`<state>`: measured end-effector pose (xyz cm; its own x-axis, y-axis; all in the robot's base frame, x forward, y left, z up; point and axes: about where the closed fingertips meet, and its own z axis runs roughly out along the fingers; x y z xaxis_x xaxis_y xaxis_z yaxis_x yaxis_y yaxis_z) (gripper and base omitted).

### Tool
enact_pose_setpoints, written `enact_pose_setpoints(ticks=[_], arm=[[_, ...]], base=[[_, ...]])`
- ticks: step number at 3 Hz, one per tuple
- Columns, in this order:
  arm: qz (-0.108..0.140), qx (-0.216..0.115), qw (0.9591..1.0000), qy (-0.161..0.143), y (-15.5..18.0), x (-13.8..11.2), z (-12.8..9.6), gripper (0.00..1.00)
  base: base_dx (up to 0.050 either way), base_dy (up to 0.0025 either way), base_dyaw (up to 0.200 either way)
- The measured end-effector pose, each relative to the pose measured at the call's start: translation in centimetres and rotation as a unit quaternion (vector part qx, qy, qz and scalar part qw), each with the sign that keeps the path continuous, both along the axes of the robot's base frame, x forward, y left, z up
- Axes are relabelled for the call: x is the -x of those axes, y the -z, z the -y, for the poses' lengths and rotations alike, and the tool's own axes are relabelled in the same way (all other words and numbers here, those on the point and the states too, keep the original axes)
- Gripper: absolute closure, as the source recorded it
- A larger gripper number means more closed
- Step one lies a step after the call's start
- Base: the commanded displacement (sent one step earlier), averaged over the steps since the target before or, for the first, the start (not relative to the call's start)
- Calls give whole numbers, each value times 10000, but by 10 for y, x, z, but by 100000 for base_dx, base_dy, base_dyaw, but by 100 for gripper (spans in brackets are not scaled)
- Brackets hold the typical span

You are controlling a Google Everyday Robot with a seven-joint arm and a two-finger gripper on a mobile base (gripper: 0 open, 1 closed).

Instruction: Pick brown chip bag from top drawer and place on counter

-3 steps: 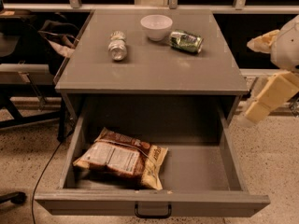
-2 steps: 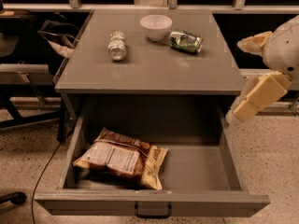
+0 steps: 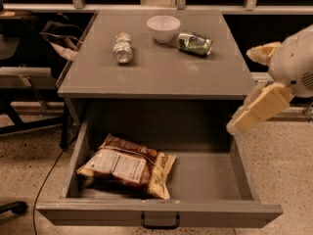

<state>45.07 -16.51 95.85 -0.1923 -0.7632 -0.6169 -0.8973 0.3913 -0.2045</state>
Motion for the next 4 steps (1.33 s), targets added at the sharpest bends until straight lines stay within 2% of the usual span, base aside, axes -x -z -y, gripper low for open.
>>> enact_pose_setpoints(ticks=[1,2,3,4], arm=[[-23,-323,9984,456,39,-6,-17,0],[-34,-547,9955,778,79,-20,-39,0],[-243,-660,9944,786,115,-30,-62,0],[-243,-663,9944,786,115,-30,-63,0]], base=[[0,0,0],[0,0,0],[0,0,0],[0,0,0]])
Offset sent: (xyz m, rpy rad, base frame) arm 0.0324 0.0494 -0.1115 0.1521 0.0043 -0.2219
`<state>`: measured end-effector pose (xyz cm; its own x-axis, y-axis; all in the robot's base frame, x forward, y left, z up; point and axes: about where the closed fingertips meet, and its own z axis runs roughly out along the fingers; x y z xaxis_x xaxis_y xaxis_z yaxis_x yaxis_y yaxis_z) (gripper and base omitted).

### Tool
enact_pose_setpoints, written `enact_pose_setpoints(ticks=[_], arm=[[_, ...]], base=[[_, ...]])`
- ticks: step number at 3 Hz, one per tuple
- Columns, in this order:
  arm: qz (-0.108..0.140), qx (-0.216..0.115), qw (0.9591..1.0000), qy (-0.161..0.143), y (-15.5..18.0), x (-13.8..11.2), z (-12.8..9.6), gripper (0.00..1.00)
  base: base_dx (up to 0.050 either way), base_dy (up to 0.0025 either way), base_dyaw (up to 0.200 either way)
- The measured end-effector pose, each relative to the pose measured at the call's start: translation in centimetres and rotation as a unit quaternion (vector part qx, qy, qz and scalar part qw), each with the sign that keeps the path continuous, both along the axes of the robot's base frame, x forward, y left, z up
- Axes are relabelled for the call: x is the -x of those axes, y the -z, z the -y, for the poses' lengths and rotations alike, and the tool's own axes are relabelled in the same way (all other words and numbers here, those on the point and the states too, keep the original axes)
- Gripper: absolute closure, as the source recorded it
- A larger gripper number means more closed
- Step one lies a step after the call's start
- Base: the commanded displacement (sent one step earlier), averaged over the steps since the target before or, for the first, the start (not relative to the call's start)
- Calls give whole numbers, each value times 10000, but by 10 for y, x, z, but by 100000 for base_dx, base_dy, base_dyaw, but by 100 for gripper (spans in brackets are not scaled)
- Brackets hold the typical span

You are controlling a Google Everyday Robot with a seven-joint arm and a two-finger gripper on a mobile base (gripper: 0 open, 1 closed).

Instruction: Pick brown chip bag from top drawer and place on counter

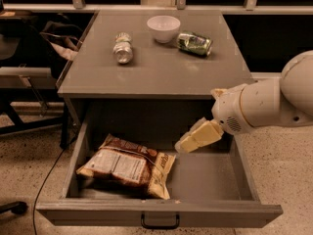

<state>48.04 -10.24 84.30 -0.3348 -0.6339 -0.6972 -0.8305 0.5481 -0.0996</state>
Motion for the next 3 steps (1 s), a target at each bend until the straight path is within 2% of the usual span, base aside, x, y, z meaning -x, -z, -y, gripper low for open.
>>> enact_pose_setpoints(ticks=[1,3], arm=[[-215,-82,9997,-111,21,3,-10,0],[-700,4,9965,-455,71,2,-44,0]], base=[[0,0,0],[0,0,0]])
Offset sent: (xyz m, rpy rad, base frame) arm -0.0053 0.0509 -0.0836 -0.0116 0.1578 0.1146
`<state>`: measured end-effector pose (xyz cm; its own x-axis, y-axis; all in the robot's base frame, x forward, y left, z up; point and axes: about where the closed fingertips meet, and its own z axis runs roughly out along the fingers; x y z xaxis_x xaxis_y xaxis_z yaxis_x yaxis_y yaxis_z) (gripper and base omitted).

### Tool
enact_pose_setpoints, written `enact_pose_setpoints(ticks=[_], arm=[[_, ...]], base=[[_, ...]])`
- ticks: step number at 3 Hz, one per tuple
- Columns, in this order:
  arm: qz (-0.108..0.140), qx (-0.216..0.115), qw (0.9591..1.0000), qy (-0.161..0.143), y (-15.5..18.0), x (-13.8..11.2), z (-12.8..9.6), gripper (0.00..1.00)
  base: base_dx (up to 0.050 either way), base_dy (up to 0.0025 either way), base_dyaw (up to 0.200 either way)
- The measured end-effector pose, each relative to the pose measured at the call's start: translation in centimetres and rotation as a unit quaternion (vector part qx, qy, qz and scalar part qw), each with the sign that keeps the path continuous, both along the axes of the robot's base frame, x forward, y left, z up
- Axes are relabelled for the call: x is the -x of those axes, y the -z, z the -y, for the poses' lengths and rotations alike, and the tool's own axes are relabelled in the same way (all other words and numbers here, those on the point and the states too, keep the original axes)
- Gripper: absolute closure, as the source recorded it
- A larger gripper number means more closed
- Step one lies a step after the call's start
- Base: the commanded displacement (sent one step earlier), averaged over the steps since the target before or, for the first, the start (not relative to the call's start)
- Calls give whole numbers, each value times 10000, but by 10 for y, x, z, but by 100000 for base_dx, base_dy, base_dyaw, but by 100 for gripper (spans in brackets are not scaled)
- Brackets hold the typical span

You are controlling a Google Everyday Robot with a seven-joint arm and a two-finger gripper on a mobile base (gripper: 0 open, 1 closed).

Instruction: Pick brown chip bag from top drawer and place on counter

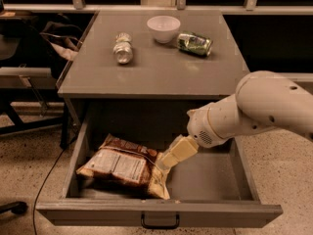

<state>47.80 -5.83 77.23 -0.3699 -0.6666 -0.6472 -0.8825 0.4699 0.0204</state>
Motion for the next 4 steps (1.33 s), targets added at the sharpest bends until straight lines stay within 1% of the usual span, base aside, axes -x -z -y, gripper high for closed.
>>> enact_pose_setpoints(ticks=[1,2,3,4], arm=[[-204,62,9997,-134,19,-3,-15,0],[-315,89,9992,-211,30,-6,-25,0],[-392,114,9988,-272,39,-8,-36,0],[-417,191,9985,-288,52,-11,-45,0]], base=[[0,0,0],[0,0,0],[0,0,0],[0,0,0]])
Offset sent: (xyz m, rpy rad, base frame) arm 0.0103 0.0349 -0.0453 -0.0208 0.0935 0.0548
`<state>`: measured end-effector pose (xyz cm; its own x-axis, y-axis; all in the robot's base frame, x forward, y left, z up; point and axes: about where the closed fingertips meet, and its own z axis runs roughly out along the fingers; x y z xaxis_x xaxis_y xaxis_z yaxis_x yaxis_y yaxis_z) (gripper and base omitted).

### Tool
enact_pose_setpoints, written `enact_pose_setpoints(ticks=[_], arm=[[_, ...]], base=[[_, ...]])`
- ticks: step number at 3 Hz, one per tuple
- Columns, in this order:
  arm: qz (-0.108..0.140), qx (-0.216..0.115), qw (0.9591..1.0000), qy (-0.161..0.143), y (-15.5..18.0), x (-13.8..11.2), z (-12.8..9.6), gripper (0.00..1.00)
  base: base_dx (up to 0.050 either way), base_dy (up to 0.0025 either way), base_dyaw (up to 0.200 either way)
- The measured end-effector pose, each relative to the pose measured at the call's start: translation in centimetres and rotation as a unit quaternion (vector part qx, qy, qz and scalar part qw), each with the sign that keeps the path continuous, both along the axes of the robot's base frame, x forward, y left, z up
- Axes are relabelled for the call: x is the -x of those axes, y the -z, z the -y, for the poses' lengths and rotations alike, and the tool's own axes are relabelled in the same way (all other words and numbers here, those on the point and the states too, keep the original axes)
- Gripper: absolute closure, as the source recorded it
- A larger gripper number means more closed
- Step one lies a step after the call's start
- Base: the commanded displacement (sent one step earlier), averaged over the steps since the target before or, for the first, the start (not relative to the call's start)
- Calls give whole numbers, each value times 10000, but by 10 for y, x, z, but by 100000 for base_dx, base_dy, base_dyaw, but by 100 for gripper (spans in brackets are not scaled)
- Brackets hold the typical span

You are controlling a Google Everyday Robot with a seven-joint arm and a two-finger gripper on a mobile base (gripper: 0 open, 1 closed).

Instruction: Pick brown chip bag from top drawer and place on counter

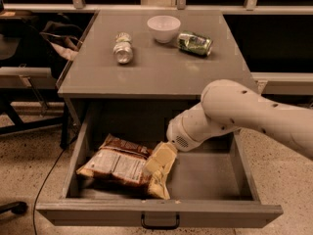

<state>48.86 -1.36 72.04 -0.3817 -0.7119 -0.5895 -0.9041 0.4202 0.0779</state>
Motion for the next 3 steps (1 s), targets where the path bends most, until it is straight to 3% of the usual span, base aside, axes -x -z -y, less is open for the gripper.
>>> enact_pose_setpoints(ticks=[1,3], arm=[[71,76,9999,12,16,-3,-7,0],[-97,320,9994,30,54,-10,-15,0]], base=[[0,0,0],[0,0,0]])
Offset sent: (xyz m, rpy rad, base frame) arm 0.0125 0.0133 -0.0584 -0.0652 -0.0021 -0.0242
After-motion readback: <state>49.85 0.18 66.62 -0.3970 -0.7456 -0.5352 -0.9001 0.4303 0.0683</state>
